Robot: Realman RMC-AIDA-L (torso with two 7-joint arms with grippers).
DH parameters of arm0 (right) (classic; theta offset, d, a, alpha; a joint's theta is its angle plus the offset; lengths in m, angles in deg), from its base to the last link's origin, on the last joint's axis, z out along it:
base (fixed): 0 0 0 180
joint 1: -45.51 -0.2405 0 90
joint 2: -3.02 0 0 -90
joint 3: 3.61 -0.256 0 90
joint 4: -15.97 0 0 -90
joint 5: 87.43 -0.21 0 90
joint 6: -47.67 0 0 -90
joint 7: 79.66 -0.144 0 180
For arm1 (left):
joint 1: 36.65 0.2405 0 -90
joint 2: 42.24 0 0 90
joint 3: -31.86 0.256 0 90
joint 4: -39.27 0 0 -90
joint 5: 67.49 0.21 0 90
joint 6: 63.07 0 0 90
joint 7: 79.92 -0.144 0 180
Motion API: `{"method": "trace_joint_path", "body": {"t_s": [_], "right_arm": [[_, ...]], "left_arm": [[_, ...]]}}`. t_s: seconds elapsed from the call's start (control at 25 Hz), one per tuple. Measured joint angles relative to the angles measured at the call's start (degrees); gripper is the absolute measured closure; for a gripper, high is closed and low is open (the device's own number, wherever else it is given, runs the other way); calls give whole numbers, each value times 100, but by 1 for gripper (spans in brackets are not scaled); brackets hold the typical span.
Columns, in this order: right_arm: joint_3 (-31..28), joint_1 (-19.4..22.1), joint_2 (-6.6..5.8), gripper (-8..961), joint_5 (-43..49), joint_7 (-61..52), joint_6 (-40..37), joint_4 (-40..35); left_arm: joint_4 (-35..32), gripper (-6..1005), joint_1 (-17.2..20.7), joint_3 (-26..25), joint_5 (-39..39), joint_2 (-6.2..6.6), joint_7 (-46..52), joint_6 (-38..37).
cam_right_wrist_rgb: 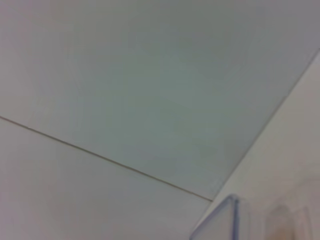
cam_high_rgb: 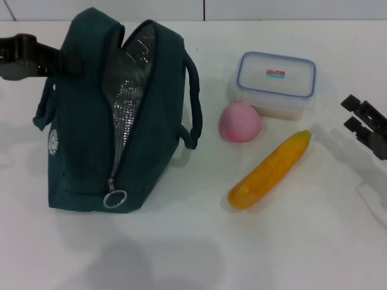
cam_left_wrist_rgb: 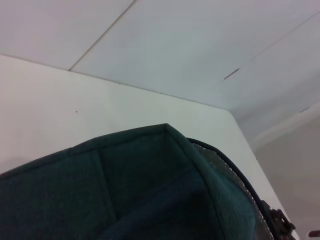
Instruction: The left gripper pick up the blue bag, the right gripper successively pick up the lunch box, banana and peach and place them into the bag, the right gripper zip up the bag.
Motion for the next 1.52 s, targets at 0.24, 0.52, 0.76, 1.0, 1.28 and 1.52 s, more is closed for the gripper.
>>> {"method": "trace_joint_path", "body": {"t_s": [0.24, 0.52, 0.76, 1.0, 1.28, 1.52], "right_arm": [[19, -311, 22, 83, 19, -25, 826, -316], [256, -751, 25, 84, 12, -35, 1477, -360], [262, -805, 23, 84, -23, -47, 1631, -498], [267, -946, 23, 83, -30, -50, 1756, -603], [248, -1017, 23, 84, -42, -53, 1945, -604], [277, -1085, 23, 84, -125, -55, 2150, -603]], "left_arm": [[0, 957, -31, 4, 18, -29, -8, 3], [0, 958, -32, 6, 40, -43, -16, 7], [0, 958, -32, 5, 47, -45, -20, 8], [-6, 958, -52, 5, 35, -46, -29, 23], [-14, 958, -67, 5, 47, -46, -82, 34], [-10, 959, -67, 24, 50, -59, -113, 35]]}}
